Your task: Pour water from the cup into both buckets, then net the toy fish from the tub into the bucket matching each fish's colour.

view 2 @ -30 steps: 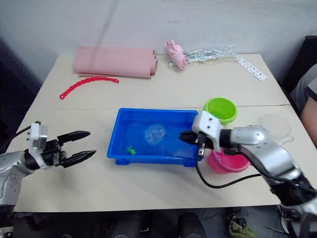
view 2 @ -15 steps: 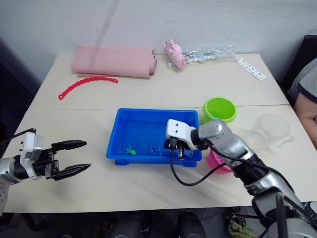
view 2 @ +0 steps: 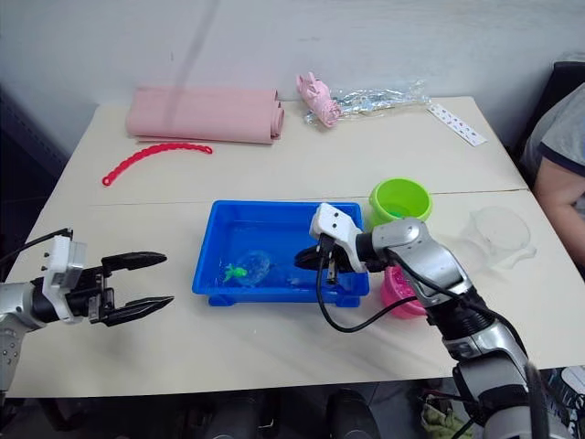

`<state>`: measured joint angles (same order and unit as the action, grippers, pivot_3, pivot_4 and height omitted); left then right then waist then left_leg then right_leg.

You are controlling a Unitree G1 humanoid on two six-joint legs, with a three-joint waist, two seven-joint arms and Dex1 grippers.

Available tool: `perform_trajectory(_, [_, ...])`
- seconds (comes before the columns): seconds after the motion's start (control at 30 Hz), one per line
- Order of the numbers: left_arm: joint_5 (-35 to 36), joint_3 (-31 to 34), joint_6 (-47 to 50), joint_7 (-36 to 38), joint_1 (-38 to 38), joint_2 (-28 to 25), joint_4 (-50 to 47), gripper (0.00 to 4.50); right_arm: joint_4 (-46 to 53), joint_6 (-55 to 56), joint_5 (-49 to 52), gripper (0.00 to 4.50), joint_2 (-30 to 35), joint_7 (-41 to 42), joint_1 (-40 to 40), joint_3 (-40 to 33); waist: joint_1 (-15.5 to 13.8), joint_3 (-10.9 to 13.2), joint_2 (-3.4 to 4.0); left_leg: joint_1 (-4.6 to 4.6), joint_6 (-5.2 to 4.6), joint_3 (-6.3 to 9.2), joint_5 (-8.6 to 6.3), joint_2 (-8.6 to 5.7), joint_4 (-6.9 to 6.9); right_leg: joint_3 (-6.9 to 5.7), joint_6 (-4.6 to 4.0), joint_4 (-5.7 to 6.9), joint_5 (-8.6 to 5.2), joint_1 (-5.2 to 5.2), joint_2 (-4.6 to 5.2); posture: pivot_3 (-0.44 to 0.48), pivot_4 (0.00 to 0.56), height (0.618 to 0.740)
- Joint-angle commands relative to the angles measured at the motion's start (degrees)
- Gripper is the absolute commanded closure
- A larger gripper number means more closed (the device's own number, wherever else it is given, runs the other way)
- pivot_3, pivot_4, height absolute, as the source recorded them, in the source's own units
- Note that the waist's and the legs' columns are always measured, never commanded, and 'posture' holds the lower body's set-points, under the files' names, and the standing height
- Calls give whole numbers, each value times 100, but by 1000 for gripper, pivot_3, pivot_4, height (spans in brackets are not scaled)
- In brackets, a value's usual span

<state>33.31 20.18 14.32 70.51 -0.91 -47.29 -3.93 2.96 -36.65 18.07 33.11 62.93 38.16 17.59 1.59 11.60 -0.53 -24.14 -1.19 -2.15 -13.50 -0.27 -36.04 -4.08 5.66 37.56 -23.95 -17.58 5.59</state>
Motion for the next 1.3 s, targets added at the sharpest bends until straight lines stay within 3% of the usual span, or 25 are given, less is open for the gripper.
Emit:
perform_trajectory(0.03, [-30, -50, -96, -22, -137, 34, 20, 26, 357, -254, 286, 4500, 113, -27, -74, -396, 0, 0, 0, 0, 0, 0, 0, 0, -1, 0, 0, 0, 0, 0, 0, 0, 150, 740])
perform_trajectory(0.2, [-45, -132, -143, -8, -289, 69, 136, 26, 608, -224, 449, 4500, 233, -8, -309, -724, -3, 0, 0, 0, 0, 0, 0, 0, 0, 0, 0, -1, 0, 0, 0, 0, 150, 740])
perform_trajectory(0.47, [-125, -440, -212, -288, -1058, 340, 173, 26, 1509, -55, 763, 4500, 777, -260, -1477, -1791, -63, 0, -2, -3, -1, -1, -1, -2, -1, -1, 0, -10, 0, 5, 1, 0, 150, 740])
perform_trajectory(0.67, [6, -679, 134, -400, -1550, 512, 203, 26, 1918, 435, 862, 4500, 706, -626, -2334, -2532, -56, 0, -2, -2, -1, -5, -1, -2, 1, 1, 1, -8, 0, 5, -3, 0, 150, 740])
perform_trajectory(1.3, [-165, -1243, 157, -142, -2388, 945, 951, 26, 2661, 990, 1562, 4500, 576, -1297, -3570, -3934, -154, 0, -2, -1, -1, -5, 0, -3, -3, 2, 1, -10, 0, 9, -4, 0, 150, 740])
